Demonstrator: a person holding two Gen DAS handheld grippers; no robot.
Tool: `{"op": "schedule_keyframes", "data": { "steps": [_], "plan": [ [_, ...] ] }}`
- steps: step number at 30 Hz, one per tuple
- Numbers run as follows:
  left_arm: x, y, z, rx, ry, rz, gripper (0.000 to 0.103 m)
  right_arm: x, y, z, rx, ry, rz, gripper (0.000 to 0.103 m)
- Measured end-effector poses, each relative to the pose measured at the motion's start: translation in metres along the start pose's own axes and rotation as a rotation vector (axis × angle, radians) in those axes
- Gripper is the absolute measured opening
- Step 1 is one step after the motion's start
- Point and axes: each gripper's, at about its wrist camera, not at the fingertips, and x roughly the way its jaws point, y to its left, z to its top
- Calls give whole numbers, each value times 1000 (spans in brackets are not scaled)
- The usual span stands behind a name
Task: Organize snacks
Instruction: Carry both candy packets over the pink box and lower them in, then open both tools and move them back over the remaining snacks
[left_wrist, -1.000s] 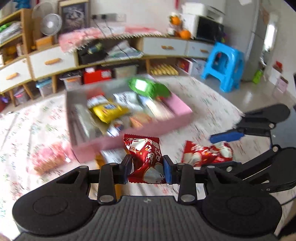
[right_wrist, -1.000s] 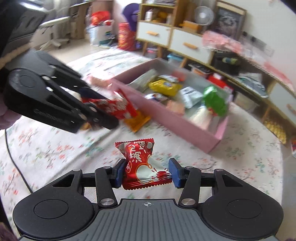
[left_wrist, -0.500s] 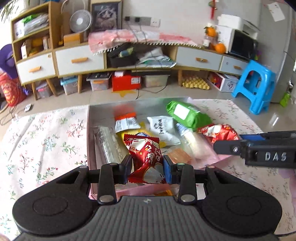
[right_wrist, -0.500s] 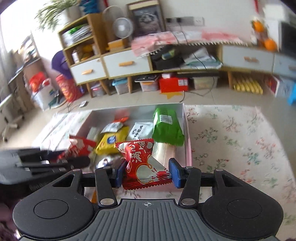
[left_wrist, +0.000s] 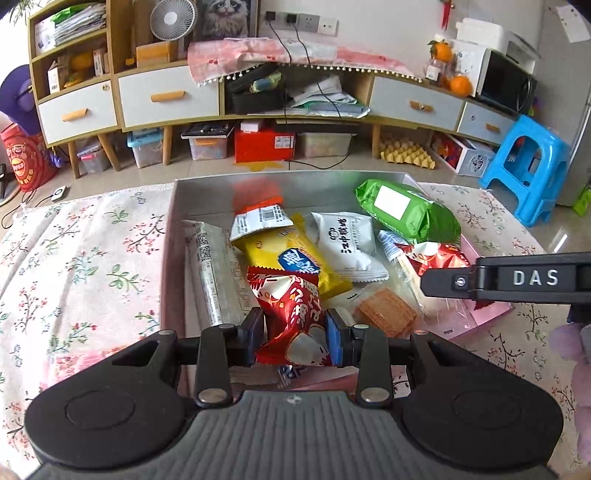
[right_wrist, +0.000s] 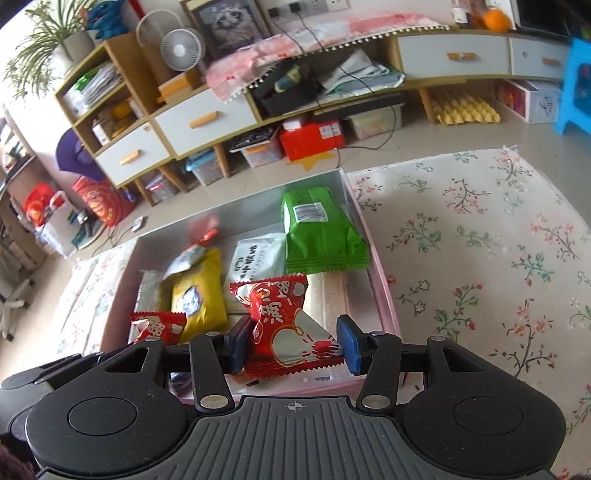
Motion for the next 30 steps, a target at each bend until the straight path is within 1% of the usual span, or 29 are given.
{"op": "schedule_keyframes", "data": {
  "steps": [4, 6, 7, 9, 10, 11, 13, 15, 17, 19, 22, 24, 27, 30],
  "plan": [
    [0, -4, 1, 9, -7, -9, 34, 0, -2, -1, 21, 4, 6, 49],
    [-2, -5, 1, 11, -15, -17, 35, -1, -3, 1, 34, -4, 17, 52],
    [-4, -6, 1, 15, -24, -15, 37, -2, -4, 2, 42, -5, 25, 52],
    [-6, -8, 1, 22, -33, -13, 54, -5, -6, 4, 59, -9, 46, 56],
    [-7, -9, 1, 23, -40, -10, 56, -6, -6, 4, 63, -15, 47, 61],
    [-7, -9, 2, 22, -41, -7, 57, -8, -7, 4, 62, -21, 46, 62],
    [-9, -10, 3, 20, -40, -7, 59, -10, -6, 7, 59, -24, 45, 62],
    [-11, -10, 4, 21, -44, -2, 64, -14, -6, 7, 55, -28, 49, 63],
    [-14, -11, 4, 25, -47, -1, 67, -17, -5, 8, 44, -32, 51, 64],
    [-17, -11, 4, 21, -48, 0, 71, -22, -4, 8, 32, -39, 53, 68],
    [-23, -13, 4, 28, -52, 4, 77, -29, -2, 8, 5, -43, 59, 72],
    [-29, -14, 2, 39, -59, 11, 83, -35, -1, 8, -19, -44, 54, 77],
    [-37, -16, 0, 57, -63, 25, 90, -44, 2, 6, -51, -48, 49, 80],
    [-47, -16, -2, 80, -65, 42, 95, -55, 4, 3, -72, -53, 43, 84]
  ]
}}
